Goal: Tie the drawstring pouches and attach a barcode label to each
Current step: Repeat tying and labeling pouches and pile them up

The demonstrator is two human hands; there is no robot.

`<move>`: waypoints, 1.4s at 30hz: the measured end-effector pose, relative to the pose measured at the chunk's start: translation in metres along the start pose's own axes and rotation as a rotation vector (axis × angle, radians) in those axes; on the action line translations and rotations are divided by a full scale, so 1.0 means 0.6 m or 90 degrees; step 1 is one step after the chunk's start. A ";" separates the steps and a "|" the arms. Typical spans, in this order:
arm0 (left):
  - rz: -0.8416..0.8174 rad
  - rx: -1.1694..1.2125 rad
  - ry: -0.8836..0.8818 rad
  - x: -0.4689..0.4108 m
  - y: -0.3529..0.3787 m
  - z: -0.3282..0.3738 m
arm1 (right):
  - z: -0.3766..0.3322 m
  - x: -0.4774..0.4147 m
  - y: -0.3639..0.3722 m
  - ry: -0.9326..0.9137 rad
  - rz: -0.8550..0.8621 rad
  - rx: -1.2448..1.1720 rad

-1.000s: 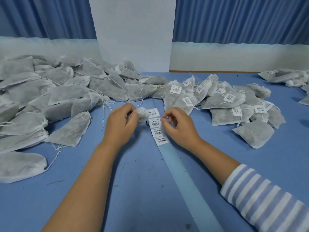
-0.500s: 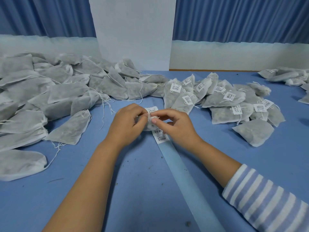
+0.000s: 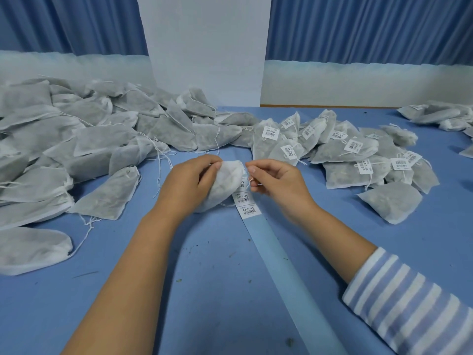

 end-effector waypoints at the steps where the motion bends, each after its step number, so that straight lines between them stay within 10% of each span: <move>1: -0.001 -0.001 0.000 0.000 -0.001 0.001 | 0.004 -0.001 0.004 0.020 -0.014 0.006; 13: -0.053 -0.043 -0.066 0.006 -0.017 -0.011 | -0.002 0.007 0.010 0.064 -0.066 0.178; 18: -0.104 -0.067 0.072 -0.003 0.007 0.042 | 0.010 0.016 0.031 0.155 -0.143 0.063; 26: -0.120 0.273 -0.052 0.007 0.040 0.067 | -0.021 0.025 0.027 0.066 -0.124 0.185; 42: -0.340 0.309 -0.071 0.021 0.034 0.065 | -0.077 0.034 -0.005 -0.119 -0.043 0.206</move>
Point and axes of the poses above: each hand's wrist, its own x-axis away from the middle knuckle, its own y-axis out of the palm, z = x × y, the point moved 8 cm from there along -x, towards the middle knuckle, and after that the axes turned 12 degrees about y, right-handed, at the moved point
